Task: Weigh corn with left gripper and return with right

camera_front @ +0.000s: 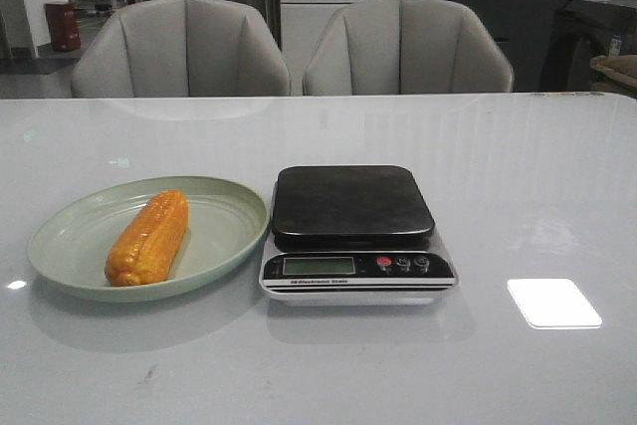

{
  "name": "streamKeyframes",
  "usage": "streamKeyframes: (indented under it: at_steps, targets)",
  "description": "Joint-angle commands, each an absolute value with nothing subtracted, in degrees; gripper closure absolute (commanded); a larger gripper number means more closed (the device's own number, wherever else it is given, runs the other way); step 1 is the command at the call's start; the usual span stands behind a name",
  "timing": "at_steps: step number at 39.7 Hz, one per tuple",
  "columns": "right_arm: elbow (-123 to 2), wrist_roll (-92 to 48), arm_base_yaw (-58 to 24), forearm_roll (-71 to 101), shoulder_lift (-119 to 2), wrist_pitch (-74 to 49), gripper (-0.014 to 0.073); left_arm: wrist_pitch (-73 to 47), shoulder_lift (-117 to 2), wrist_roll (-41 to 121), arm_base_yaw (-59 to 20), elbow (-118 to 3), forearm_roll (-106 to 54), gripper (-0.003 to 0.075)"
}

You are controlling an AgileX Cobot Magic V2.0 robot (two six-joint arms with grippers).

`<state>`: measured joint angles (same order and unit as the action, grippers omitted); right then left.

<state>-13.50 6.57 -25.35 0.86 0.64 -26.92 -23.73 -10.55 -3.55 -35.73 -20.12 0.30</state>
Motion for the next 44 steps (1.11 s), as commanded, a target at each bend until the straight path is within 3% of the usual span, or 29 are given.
streamKeyframes:
  at_steps: [1, 4, 6, 9, 35, 44]
  targets:
    - [-14.9, 5.9, -25.1, -0.3, 0.3, -21.6, 0.0227, -19.4, -11.1, -3.4, -35.9, -21.7, 0.0, 0.0596]
    - [-14.9, 5.9, -25.1, -0.4, 0.3, -21.7, 0.0411, -19.4, -11.1, -3.4, -35.9, -21.7, 0.0, 0.0596]
    - [-14.9, 5.9, -25.1, -0.3, 0.3, -21.7, 0.0473, -19.4, -11.1, -3.4, -35.9, -21.7, 0.0, 0.0596]
    - [-14.9, 5.9, -25.1, -0.3, 0.3, -21.6, 0.0435, -19.4, -11.1, -3.4, -35.9, -21.7, 0.0, 0.0596]
    - [-14.9, 5.9, -25.1, -0.3, 0.3, -22.6, 0.0439, -19.2, -11.1, -3.4, -35.8, -19.9, 0.3, 0.0596]
    - [-14.9, 5.9, -25.1, -0.3, 0.3, -22.6, 0.0439, -17.3, -11.1, -2.6, -25.1, -16.8, 0.8, 0.0596]
